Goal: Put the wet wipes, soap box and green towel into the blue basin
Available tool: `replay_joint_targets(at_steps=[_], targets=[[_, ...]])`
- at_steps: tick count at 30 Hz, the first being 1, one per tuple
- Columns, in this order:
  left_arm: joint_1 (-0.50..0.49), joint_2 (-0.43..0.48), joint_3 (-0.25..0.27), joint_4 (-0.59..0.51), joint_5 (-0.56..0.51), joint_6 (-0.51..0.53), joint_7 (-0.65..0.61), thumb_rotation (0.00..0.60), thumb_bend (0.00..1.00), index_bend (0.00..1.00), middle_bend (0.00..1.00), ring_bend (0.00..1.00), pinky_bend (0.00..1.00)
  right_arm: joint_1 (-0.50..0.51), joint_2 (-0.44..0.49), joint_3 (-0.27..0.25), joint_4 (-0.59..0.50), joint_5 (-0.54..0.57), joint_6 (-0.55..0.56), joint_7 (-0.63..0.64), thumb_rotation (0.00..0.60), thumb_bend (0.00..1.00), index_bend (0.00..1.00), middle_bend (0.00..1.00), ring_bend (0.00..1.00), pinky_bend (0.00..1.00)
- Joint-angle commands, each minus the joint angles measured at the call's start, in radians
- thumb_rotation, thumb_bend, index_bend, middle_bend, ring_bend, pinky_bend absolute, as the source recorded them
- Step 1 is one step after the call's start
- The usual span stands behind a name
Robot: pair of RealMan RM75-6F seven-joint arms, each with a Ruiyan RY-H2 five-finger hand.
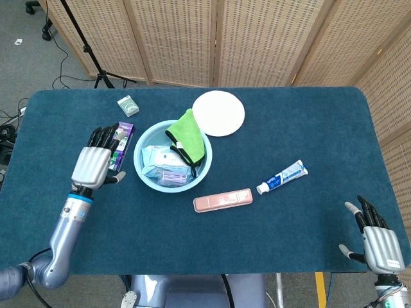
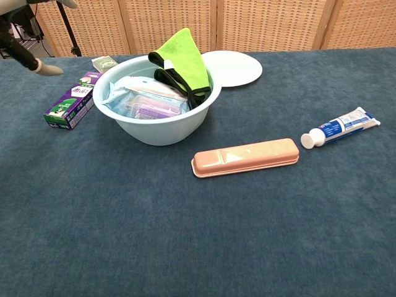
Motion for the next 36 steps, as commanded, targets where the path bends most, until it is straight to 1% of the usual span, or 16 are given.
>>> replay_joint_targets(at_steps=[1, 4, 7, 10, 14, 18, 25, 28, 36], targets=[[0.091, 0.046, 0.094, -0.015, 0.138, 0.089, -0.069, 0.6, 0.17, 0.0, 0.0, 0.0, 0.0, 0.0, -0.002, -0.001, -0.001, -0.001, 0.0, -0.006, 0.6, 0.18, 0.14, 0.0, 0.0, 0.17], [0.141, 0.075, 0.15, -0.037, 0.188, 0.121, -0.059, 0.6, 0.18, 0.0, 0.0, 0.0, 0.0, -0.001, -0.003, -0.002, -0.004, -0.004, 0.003, -0.014, 0.6, 0.18, 0.14, 0.0, 0.0, 0.17], [0.18, 0.102, 0.196, -0.071, 0.211, 0.134, -0.04, 0.6, 0.18, 0.0, 0.0, 0.0, 0.0, -0.003, -0.003, -0.004, -0.007, -0.01, 0.008, -0.02, 0.6, 0.18, 0.14, 0.0, 0.0, 0.17], [0.221, 0.107, 0.234, -0.082, 0.23, 0.153, -0.032, 0.6, 0.18, 0.0, 0.0, 0.0, 0.0, -0.004, -0.004, -0.004, -0.008, -0.015, 0.013, -0.027, 0.6, 0.18, 0.14, 0.0, 0.0, 0.17], [0.272, 0.082, 0.258, -0.066, 0.24, 0.185, -0.044, 0.6, 0.19, 0.0, 0.0, 0.0, 0.0, -0.006, -0.005, -0.006, -0.009, -0.021, 0.018, -0.031, 0.6, 0.18, 0.14, 0.0, 0.0, 0.17], [0.31, 0.064, 0.27, -0.038, 0.268, 0.214, -0.078, 0.6, 0.2, 0.0, 0.0, 0.0, 0.0, -0.007, -0.004, -0.005, -0.011, -0.023, 0.022, -0.033, 0.6, 0.18, 0.14, 0.0, 0.0, 0.17], [0.376, 0.041, 0.286, -0.023, 0.299, 0.263, -0.136, 0.6, 0.21, 0.0, 0.0, 0.0, 0.0, -0.009, -0.005, -0.007, -0.013, -0.032, 0.027, -0.035, 0.6, 0.18, 0.14, 0.0, 0.0, 0.17], [0.384, 0.041, 0.281, -0.012, 0.311, 0.265, -0.115, 0.6, 0.21, 0.0, 0.0, 0.0, 0.0, -0.01, -0.004, -0.009, -0.015, -0.037, 0.028, -0.035, 0.6, 0.18, 0.14, 0.0, 0.0, 0.17], [0.402, 0.045, 0.27, -0.013, 0.344, 0.271, -0.122, 0.6, 0.21, 0.0, 0.0, 0.0, 0.0, -0.012, 0.0, -0.013, -0.025, -0.057, 0.038, -0.031, 0.6, 0.18, 0.14, 0.0, 0.0, 0.17]])
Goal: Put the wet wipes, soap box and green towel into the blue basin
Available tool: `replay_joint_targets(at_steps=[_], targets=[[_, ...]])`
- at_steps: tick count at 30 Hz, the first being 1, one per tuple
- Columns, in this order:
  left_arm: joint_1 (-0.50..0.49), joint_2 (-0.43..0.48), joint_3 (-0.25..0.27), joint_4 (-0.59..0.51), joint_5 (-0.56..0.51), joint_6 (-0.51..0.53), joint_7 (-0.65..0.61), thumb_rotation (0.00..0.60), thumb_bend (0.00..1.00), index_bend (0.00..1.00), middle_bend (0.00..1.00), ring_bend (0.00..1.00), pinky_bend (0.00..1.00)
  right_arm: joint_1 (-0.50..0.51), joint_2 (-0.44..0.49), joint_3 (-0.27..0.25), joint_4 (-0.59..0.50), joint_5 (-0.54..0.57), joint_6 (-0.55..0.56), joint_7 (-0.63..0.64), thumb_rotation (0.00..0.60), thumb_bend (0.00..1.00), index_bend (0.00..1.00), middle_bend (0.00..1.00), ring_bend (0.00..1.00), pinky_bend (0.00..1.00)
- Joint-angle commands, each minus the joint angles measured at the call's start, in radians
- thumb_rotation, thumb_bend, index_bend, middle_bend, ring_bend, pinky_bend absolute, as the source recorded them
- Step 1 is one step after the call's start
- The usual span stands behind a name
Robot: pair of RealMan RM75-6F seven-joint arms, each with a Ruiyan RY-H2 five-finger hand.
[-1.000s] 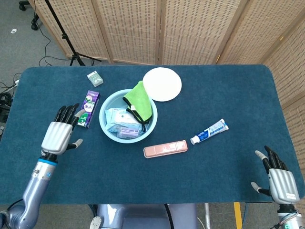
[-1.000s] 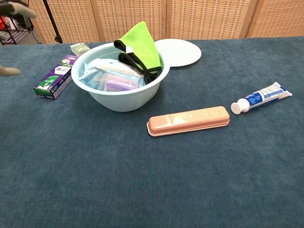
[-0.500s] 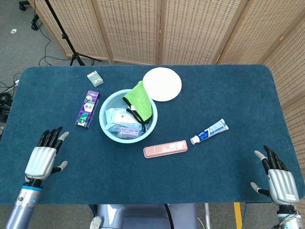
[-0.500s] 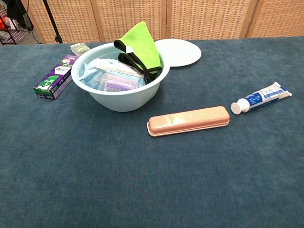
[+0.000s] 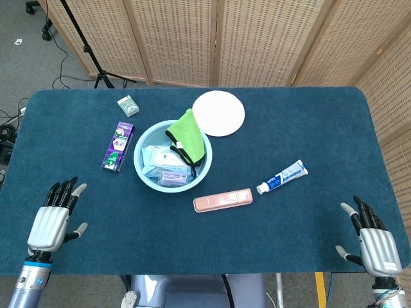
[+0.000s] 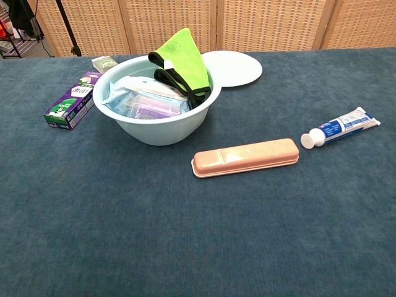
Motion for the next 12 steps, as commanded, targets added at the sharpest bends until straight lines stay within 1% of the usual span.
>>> replay_joint_targets(at_steps=[1, 12], targets=[[0.004, 0.001, -0.006, 0.001, 0.002, -0.001, -0.004, 0.6, 0.21, 0.0, 0.0, 0.0, 0.0, 0.0, 0.0, -0.001, -0.001, 0.0, -0.001, 0.0, 0.6, 0.18, 0.14, 0.0, 0.0, 0.17], [0.012, -0.005, -0.032, 0.021, -0.01, -0.039, -0.023, 0.6, 0.21, 0.0, 0.0, 0.0, 0.0, 0.001, -0.002, 0.0, -0.001, 0.009, -0.008, -0.005, 0.6, 0.18, 0.14, 0.0, 0.0, 0.17]])
